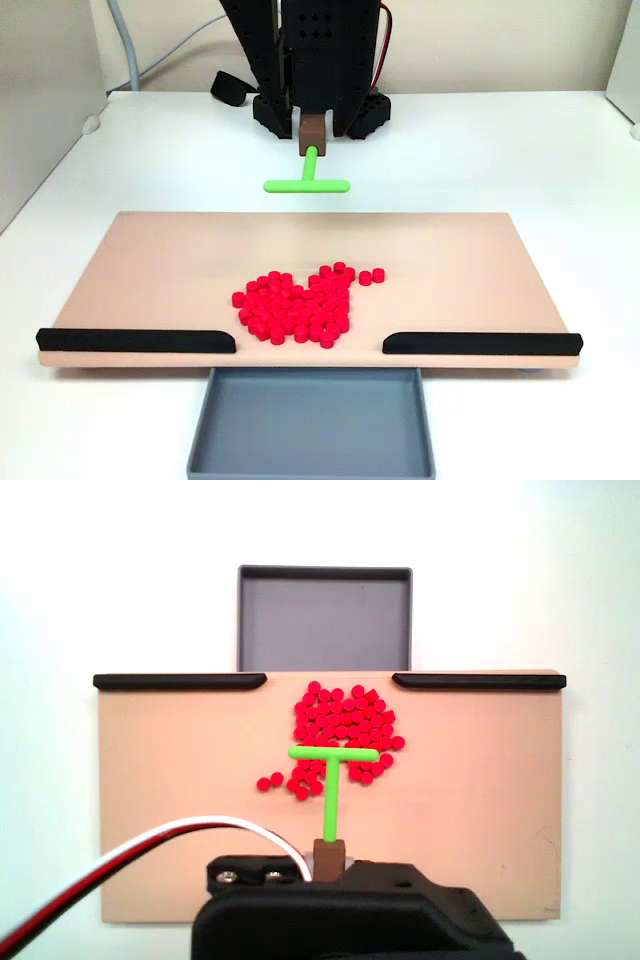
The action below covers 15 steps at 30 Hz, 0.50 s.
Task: Gather the left side granules
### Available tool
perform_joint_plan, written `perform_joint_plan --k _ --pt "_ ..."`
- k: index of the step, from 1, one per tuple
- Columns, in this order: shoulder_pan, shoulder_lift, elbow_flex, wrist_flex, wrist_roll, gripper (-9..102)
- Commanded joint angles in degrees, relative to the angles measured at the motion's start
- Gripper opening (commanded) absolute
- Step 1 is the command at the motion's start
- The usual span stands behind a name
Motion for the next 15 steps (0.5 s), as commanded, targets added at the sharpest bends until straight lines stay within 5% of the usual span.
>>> perform_joint_plan --k 1,15 --pt "-1.1 0.8 -0.9 0.4 0.1 0" --pt "-0.9 1.0 -0.9 0.7 1.1 0"
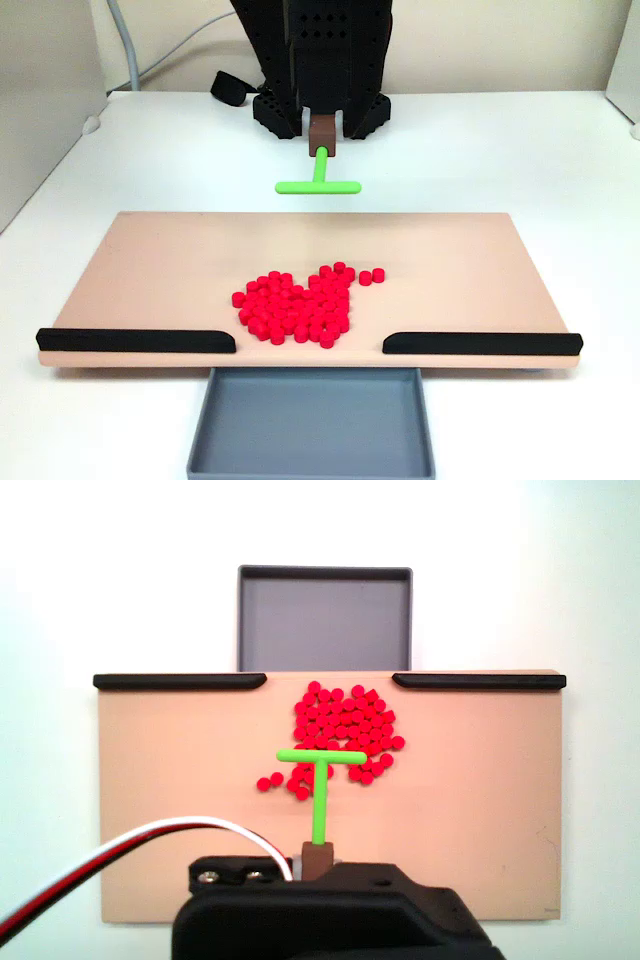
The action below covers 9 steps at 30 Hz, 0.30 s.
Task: Gather the left side granules
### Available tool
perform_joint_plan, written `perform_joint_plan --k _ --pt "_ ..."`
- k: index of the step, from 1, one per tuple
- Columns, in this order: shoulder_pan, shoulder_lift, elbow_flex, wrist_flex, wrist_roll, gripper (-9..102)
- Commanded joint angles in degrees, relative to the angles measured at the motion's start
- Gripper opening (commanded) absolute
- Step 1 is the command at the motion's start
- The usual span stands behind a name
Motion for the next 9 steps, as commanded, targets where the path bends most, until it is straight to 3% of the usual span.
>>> perform_joint_plan --k 1,9 --pt "-0.1 1.2 -0.9 0.4 0.2 0" --pt "0.2 0.5 -0.8 0.4 0.2 0"
